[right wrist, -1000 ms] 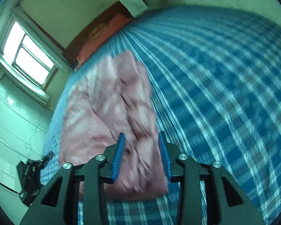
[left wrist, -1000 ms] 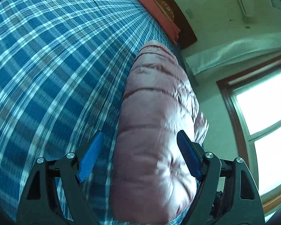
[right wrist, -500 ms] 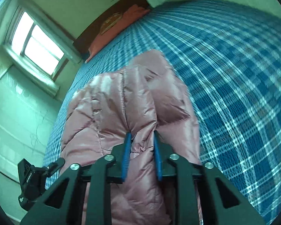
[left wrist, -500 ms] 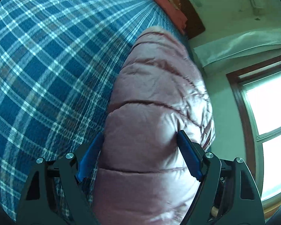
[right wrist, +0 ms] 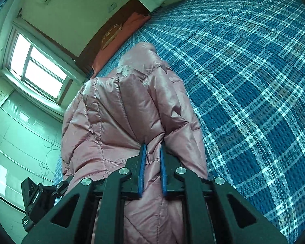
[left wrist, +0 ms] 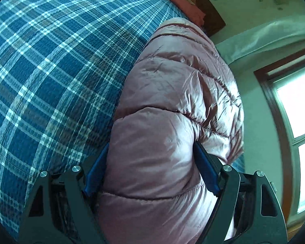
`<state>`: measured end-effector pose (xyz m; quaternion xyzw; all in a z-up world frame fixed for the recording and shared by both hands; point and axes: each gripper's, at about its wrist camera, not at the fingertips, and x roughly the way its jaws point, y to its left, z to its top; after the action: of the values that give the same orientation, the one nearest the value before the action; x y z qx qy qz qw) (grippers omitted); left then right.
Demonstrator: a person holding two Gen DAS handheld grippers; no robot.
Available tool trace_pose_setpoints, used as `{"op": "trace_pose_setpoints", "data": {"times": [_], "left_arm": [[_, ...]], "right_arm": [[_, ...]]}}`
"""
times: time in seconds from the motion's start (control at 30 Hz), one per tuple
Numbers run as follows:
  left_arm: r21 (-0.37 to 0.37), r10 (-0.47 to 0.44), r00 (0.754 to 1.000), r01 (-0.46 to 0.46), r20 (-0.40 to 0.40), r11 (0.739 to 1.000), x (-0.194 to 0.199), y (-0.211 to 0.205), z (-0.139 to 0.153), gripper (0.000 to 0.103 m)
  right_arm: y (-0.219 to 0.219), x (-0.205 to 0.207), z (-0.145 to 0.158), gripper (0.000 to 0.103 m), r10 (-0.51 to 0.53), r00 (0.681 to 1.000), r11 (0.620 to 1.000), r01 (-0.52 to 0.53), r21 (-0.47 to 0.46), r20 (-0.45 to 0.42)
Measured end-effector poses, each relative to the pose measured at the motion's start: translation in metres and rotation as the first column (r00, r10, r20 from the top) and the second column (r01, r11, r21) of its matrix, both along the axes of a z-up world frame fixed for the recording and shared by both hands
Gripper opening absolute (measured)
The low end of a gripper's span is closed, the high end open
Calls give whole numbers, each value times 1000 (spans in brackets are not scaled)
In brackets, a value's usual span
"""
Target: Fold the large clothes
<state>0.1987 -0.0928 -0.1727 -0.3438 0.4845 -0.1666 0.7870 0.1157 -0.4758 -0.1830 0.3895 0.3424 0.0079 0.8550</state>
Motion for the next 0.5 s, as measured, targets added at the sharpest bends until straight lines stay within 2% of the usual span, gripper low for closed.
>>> {"op": "trace_pose_setpoints", "data": {"times": [0.2, 0.33, 0.37, 0.4, 0.43, 0.47, 0.5], "left_arm": [[-84, 48, 998, -51, -40, 995, -3, 14, 1, 80], [-127, 95, 994, -100, -47, 987, -4, 27, 10, 80], [-131, 104, 994, -109, -38, 985, -4, 30, 13, 80], [-129, 111, 993, -114, -25, 985, -1, 31, 17, 81], [-124, 113, 993, -114, -17, 986, 2, 32, 19, 82], [-117, 114, 993, -115, -18, 986, 7, 32, 20, 82], [-119, 116, 993, -118, -20, 986, 8, 32, 20, 83]], "right_arm": [[-6, -12, 7, 16, -16, 1000, 999, 16, 35, -9], [-18, -17, 24, 17, -51, 999, 997, 51, 53, -6], [-18, -18, 29, 31, -59, 998, 997, 59, 45, -2], [-21, -18, 35, 60, -77, 997, 996, 77, 39, 7], [-23, -14, 39, 72, -93, 996, 995, 92, 36, 16], [-24, -12, 42, 77, -108, 994, 994, 107, 28, 19], [-25, -6, 43, 77, -106, 994, 994, 106, 10, 5]]}}
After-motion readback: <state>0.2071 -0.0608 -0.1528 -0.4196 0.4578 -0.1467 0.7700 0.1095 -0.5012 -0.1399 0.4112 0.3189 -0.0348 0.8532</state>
